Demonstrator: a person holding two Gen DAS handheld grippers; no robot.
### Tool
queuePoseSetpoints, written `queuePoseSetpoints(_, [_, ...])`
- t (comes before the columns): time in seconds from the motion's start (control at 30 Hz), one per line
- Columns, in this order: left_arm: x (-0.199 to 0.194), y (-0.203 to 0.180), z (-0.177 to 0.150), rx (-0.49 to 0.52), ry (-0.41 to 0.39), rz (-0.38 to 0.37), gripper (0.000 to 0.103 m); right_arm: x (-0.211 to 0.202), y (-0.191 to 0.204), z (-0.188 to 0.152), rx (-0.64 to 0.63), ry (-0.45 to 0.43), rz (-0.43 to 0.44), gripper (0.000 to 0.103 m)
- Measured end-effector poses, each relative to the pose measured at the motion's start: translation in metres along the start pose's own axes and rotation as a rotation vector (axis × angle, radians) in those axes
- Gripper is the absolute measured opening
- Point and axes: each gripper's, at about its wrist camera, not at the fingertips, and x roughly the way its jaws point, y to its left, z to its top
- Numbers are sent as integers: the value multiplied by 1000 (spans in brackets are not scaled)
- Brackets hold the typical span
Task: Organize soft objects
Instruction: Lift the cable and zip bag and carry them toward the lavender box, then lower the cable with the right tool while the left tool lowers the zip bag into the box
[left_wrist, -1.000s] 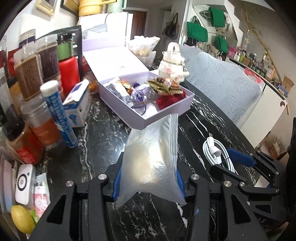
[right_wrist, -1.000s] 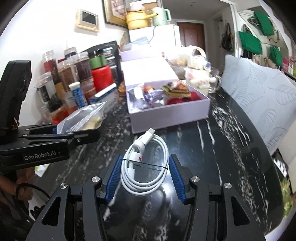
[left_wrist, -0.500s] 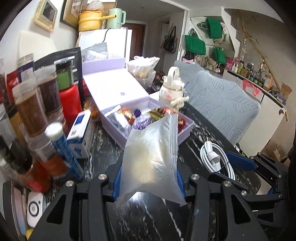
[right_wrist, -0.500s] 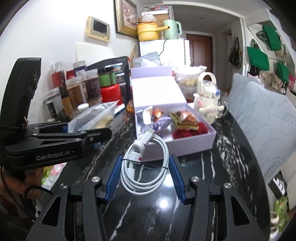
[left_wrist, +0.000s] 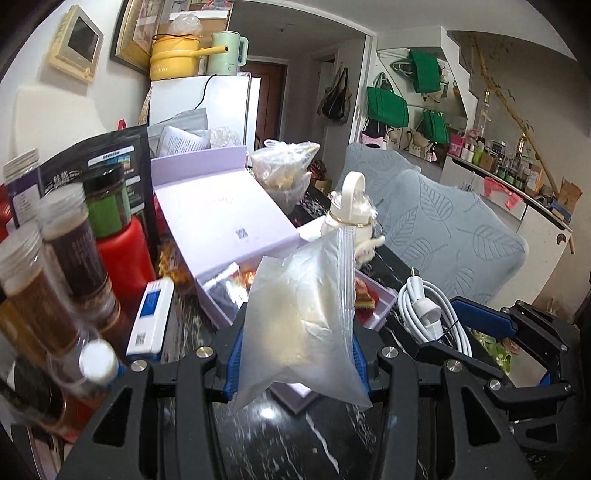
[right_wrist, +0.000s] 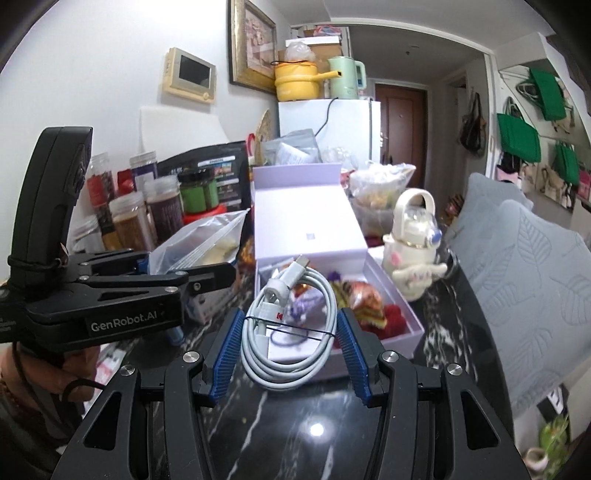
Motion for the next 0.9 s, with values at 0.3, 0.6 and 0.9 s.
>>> queuePoseSetpoints(0.3, [42,8,19,-26,4,24,46,36,-19,26,6,-24,11,51])
queuePoseSetpoints(0.6, [91,13,12,-40,74,16,46,77,-42,30,4,-9,-6,51])
queuePoseSetpoints(0.9, [121,15,-2,-32,145,-1,46,112,-61,12,41,40,35,51])
